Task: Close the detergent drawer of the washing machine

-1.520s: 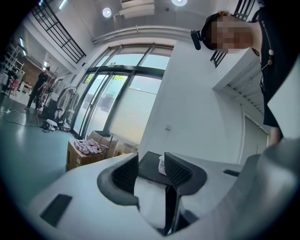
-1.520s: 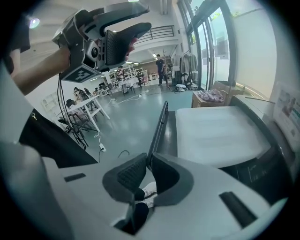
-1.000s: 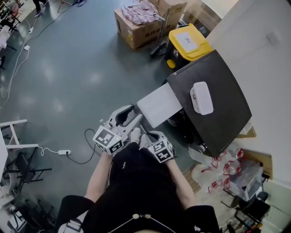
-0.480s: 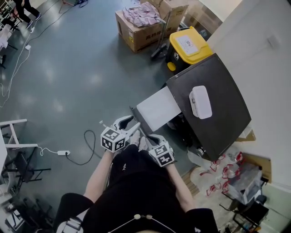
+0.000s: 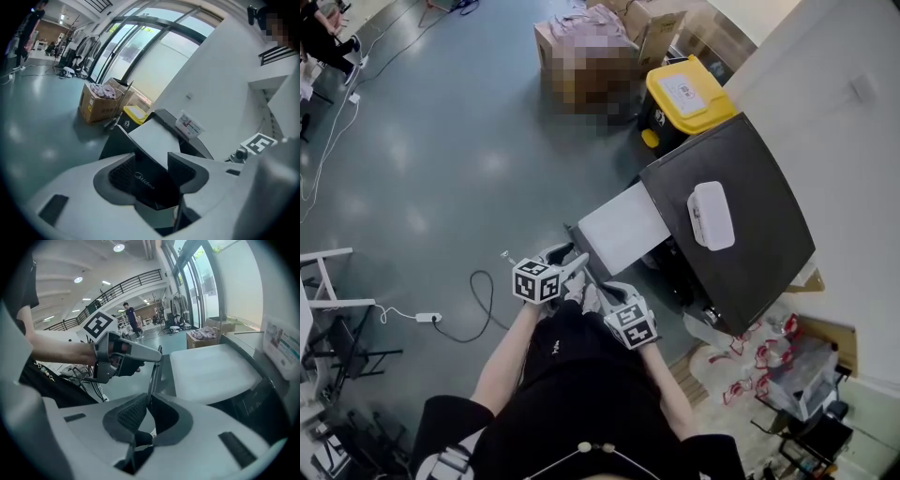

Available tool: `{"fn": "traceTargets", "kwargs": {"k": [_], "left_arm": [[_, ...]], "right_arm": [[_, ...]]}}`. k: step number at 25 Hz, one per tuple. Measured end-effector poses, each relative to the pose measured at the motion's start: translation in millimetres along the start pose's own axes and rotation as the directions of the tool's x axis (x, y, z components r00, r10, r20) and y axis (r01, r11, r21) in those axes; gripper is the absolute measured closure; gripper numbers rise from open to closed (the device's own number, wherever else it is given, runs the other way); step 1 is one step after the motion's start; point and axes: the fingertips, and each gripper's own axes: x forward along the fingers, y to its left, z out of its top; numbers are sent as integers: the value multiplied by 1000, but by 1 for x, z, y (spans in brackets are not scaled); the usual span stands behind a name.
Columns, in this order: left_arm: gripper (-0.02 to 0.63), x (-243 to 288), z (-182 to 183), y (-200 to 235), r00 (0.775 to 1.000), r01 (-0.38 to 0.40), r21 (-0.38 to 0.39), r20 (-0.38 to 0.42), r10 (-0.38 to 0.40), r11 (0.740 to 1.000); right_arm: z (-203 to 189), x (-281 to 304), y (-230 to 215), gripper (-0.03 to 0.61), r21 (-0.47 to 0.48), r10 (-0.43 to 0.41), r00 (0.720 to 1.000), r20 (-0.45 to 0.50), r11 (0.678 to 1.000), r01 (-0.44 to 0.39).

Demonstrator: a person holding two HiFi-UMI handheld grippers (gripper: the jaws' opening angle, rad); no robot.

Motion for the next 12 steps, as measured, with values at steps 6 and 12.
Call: {"fn": "traceTargets", "kwargs": {"k": [6,12], "left_arm": [[408,3,5,-2,1000,21,-66,5,-21,998],[408,19,10,-7,999,30,-49,-18,-31,998]], "right_arm": [[-1,-2,-7,540,23,-17,1000,-6,1000,17],[5,-8,-25,541,32,-59,998,20,998,58]]}}
